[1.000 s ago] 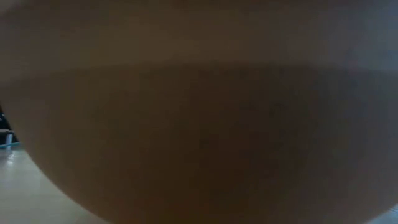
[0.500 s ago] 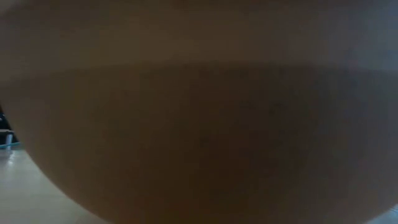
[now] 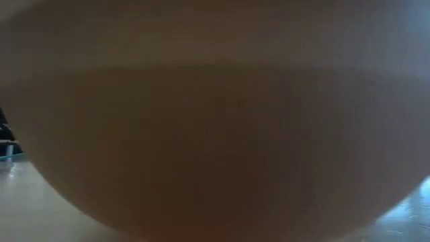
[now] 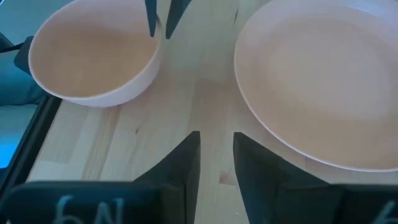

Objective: Set table place
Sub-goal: Put the light orange bowl on top of the light orange plate

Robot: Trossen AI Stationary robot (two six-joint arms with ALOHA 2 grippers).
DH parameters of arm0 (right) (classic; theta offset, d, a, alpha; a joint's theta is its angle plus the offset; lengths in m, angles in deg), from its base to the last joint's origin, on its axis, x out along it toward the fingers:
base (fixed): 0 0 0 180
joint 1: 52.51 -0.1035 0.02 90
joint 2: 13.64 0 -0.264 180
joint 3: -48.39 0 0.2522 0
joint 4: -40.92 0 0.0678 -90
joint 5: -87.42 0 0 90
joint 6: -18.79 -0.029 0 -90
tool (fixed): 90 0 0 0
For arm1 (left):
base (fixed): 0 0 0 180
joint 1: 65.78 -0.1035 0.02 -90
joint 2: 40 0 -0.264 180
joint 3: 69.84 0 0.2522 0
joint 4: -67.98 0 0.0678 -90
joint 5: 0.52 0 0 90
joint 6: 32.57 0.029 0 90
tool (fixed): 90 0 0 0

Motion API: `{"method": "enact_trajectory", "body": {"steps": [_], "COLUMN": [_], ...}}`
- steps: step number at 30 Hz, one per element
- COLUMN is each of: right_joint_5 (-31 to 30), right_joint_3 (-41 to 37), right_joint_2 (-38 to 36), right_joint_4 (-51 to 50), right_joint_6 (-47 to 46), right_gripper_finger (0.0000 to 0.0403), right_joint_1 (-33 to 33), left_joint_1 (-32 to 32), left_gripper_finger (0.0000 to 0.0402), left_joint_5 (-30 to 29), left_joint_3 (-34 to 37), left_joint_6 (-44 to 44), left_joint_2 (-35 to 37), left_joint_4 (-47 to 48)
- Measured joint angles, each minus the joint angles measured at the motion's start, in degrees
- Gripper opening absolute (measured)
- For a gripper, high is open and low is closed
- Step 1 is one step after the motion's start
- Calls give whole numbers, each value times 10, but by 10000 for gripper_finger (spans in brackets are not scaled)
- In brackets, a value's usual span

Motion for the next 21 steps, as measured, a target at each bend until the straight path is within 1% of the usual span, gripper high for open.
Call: {"method": "enact_trajectory", "body": {"steps": [3,5,14,21], "right_joint_5": [0,0,1,1], "right_joint_3": [0,0,0,0], "right_joint_2": [0,0,0,0], "right_joint_4": [0,0,0,-1], "right_joint_6": [0,0,2,0], "right_gripper_finger": [97,97,97,97], "right_joint_1": [0,0,0,0], "left_joint_1": [0,0,-5,-35], "left_gripper_finger": [26,9,6,6], "left_joint_5": [-1,0,-11,4], "left_joint_3": [0,0,0,0], "left_joint_6": [-1,-1,7,43], "left_joint_2": [0,0,0,16], "left_joint_4": [1,5,2,15]}}
